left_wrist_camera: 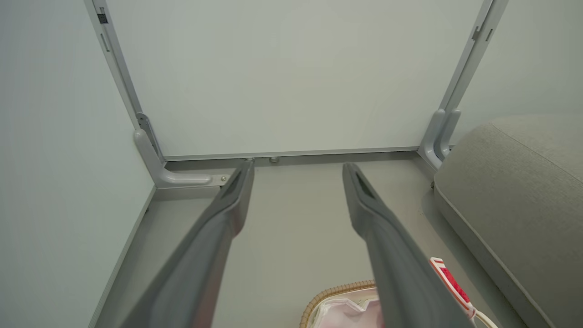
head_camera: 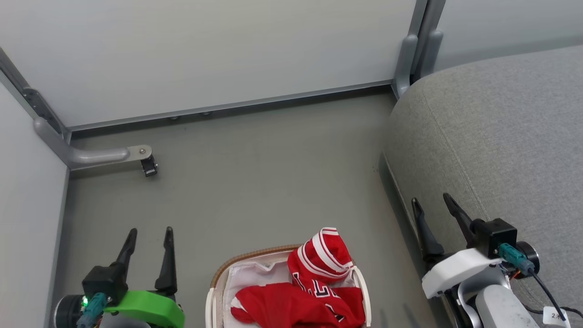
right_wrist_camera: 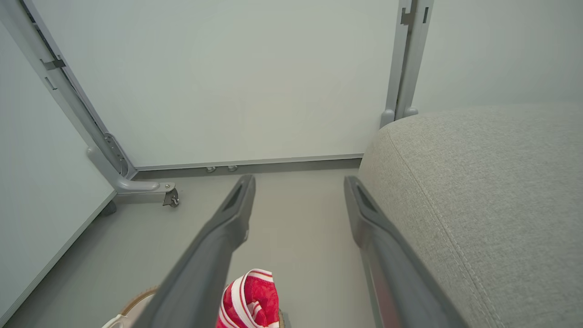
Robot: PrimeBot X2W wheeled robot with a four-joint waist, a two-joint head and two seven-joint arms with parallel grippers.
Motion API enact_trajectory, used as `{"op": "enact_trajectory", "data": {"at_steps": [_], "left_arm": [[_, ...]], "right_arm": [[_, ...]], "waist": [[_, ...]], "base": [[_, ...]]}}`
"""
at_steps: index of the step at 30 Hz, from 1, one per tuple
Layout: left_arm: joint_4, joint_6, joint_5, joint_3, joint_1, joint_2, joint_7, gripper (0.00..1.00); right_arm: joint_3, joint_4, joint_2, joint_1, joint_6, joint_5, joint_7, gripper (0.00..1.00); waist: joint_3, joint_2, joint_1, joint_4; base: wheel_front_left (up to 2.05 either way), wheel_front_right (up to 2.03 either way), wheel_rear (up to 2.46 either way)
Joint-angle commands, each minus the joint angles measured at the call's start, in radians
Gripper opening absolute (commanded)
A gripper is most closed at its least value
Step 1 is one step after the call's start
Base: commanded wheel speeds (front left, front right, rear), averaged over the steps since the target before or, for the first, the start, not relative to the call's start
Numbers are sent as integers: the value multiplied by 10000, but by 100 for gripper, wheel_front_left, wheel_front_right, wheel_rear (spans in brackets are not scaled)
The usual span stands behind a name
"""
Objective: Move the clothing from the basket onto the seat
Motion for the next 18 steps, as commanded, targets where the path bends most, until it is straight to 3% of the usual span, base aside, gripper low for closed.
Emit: {"op": "enact_trajectory", "data": {"at_steps": [1,9,18], "left_arm": [[3,-3,97,-242,-276,77,-99,100],[271,-4,87,-1722,-1333,344,-222,100],[1496,-4,-583,-3094,-2205,692,-253,100]], "right_arm": [[21,-114,-12,-246,1,-244,-96,100],[203,-509,56,-1060,-3,-892,-229,100],[433,-839,59,-1565,-3,-646,-275,100]], "waist": [[532,0,0,-177],[2200,0,0,-858],[3631,0,0,-1477]], "base": [[0,0,0],[0,0,0],[0,0,0]]}}
